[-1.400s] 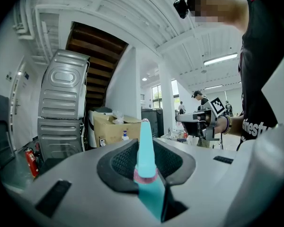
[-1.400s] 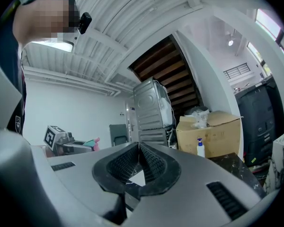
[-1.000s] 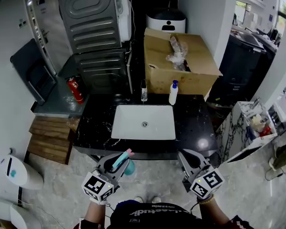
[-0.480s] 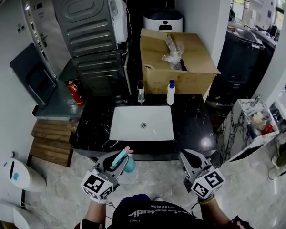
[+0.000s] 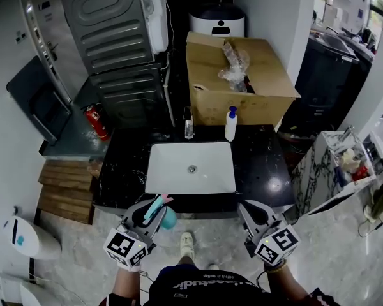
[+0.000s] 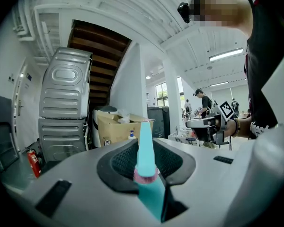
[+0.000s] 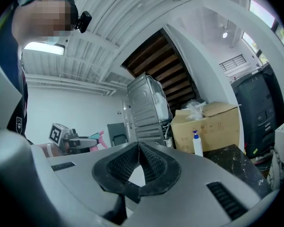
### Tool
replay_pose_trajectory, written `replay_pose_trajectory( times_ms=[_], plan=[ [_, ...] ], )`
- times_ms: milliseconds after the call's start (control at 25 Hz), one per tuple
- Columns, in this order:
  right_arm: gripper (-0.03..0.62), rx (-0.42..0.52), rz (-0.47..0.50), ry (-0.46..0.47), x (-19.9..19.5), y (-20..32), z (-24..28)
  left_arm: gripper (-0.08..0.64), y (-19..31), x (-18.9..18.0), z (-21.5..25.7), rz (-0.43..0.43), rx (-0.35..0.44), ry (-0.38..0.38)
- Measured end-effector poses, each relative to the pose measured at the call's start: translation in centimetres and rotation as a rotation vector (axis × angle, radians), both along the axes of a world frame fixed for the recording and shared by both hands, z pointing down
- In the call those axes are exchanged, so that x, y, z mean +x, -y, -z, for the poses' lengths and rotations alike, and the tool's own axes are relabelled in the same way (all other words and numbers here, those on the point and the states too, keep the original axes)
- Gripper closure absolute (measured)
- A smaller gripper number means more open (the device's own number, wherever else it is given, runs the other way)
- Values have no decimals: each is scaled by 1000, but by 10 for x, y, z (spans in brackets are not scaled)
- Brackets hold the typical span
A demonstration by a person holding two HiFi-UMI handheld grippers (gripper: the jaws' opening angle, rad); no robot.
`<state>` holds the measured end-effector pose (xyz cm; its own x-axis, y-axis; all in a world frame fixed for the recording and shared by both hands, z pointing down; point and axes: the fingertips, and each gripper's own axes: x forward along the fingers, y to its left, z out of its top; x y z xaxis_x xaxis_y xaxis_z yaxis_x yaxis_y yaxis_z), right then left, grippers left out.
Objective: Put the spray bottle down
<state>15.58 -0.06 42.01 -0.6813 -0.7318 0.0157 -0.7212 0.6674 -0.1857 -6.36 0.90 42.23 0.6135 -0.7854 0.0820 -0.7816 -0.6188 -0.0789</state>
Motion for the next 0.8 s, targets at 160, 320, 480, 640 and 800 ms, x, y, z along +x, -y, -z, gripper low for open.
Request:
replay_pose_trajectory(
  times_ms=[160, 320, 480, 640, 800],
  plan=[
    [552, -5, -14, -11, -17, 42, -3, 462, 48, -15, -3, -11, 5, -16],
    [552, -1, -18, -19, -50, 95, 1, 462, 99, -35, -1, -46, 13, -25],
    [552, 30, -21, -41, -86, 145, 14, 462, 153, -65, 0, -66, 14, -42],
    [552, 28, -54, -54, -109, 184, 19, 462, 192, -88, 5, -89, 9, -72],
    [552, 20, -83, -57, -121, 211, 22, 462, 221, -97, 6, -139, 22, -73]
  ],
)
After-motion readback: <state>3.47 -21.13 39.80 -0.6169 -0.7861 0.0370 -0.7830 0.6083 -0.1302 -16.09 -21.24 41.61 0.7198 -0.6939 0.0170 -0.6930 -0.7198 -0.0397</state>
